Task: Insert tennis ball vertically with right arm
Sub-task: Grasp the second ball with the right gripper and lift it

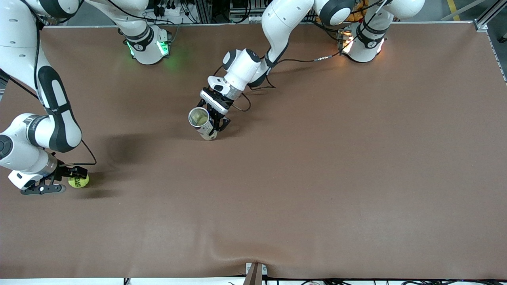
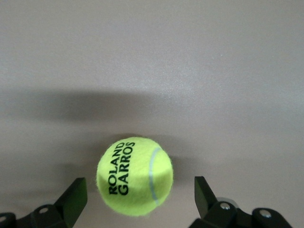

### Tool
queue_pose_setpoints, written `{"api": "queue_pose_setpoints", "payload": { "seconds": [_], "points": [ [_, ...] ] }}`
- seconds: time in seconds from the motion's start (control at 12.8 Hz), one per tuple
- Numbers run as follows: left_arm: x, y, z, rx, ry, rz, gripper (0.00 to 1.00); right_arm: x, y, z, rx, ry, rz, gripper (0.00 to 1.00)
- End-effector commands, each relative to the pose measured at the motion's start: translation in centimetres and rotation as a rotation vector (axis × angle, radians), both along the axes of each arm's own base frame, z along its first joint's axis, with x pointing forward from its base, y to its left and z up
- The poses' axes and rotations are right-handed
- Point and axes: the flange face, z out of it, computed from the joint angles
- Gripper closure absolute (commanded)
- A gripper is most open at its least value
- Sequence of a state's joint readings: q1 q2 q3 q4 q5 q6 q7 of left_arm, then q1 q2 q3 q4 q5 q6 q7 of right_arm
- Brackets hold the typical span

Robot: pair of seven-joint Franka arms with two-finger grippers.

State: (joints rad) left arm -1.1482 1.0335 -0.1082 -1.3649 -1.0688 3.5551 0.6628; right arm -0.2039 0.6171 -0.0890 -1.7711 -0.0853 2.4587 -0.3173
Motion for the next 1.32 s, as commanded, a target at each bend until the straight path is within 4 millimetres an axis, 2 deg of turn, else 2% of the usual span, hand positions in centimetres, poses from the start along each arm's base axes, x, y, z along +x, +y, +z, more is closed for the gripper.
{"api": "queue_pose_setpoints", "payload": {
  "seconds": [0.0, 0.47, 0.55, 0.62, 0.86, 0.93, 1.17, 1.25],
  "points": [
    [-0.5, -0.3, -1.8, 0.001, 0.028, 0.008, 0.23, 0.4, -0.5, -0.7, -0.007, -0.02, 0.022, 0.0],
    [-0.5, -0.3, -1.8, 0.001, 0.028, 0.008, 0.23, 0.3, -0.8, -1.7, 0.001, -0.025, 0.008, 0.0],
    [-0.5, -0.2, -1.8, 0.0, 0.027, 0.009, 0.23, 0.4, -0.7, -1.7, 0.002, -0.025, 0.009, 0.18],
    [-0.5, -0.3, -1.8, 0.001, 0.028, 0.008, 0.23, 0.4, -0.6, -1.7, 0.004, -0.026, 0.009, 0.24],
    [-0.6, -0.2, -2.1, 0.004, 0.03, 0.008, 0.23, 0.4, -0.5, -1.8, 0.019, -0.031, -0.007, 0.24],
    [-0.5, -0.1, -2.2, 0.005, 0.029, 0.009, 0.23, 0.4, -0.5, -1.9, 0.019, -0.029, -0.005, 0.34],
    [-0.5, -0.2, -2.1, 0.004, 0.029, 0.009, 0.23, 0.4, -0.7, -1.7, 0.017, -0.03, 0.016, 0.92],
    [-0.5, -0.2, -2.1, 0.004, 0.029, 0.009, 0.23, 0.3, -1.1, -1.5, 0.017, -0.032, 0.022, 1.0]
  ]
}}
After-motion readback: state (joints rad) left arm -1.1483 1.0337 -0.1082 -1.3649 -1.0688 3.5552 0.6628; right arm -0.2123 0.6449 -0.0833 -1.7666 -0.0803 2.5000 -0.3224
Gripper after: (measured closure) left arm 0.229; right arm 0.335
